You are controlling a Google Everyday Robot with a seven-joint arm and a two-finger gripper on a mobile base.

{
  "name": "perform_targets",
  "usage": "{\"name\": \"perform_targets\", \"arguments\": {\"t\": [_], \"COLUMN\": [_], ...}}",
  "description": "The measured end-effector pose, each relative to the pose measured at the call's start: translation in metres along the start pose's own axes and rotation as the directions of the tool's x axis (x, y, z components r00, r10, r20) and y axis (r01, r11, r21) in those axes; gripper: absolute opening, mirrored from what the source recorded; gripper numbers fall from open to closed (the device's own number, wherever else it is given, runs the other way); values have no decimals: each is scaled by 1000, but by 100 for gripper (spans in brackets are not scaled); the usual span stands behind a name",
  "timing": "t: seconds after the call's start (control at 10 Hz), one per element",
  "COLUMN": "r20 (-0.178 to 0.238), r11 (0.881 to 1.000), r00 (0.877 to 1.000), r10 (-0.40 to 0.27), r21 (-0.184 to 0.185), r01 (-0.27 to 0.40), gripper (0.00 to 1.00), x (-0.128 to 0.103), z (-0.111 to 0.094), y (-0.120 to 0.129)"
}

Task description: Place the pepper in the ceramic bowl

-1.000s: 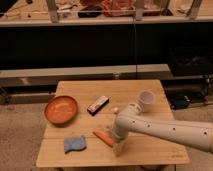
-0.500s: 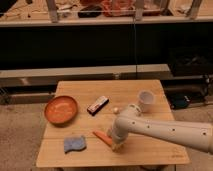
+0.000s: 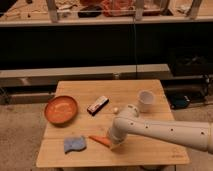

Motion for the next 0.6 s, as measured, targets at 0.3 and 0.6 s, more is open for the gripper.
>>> {"name": "perform_targets", "arguments": {"t": [0.3, 0.6], "r20": [-10, -17], "r11": [1000, 999], "r00": [1000, 1000], "r10": [-10, -25], "r21": [7, 21], "r01": [10, 25], "gripper": [5, 5], "x": [-6, -14], "z": [-19, -23], "y": [-7, -18]}}
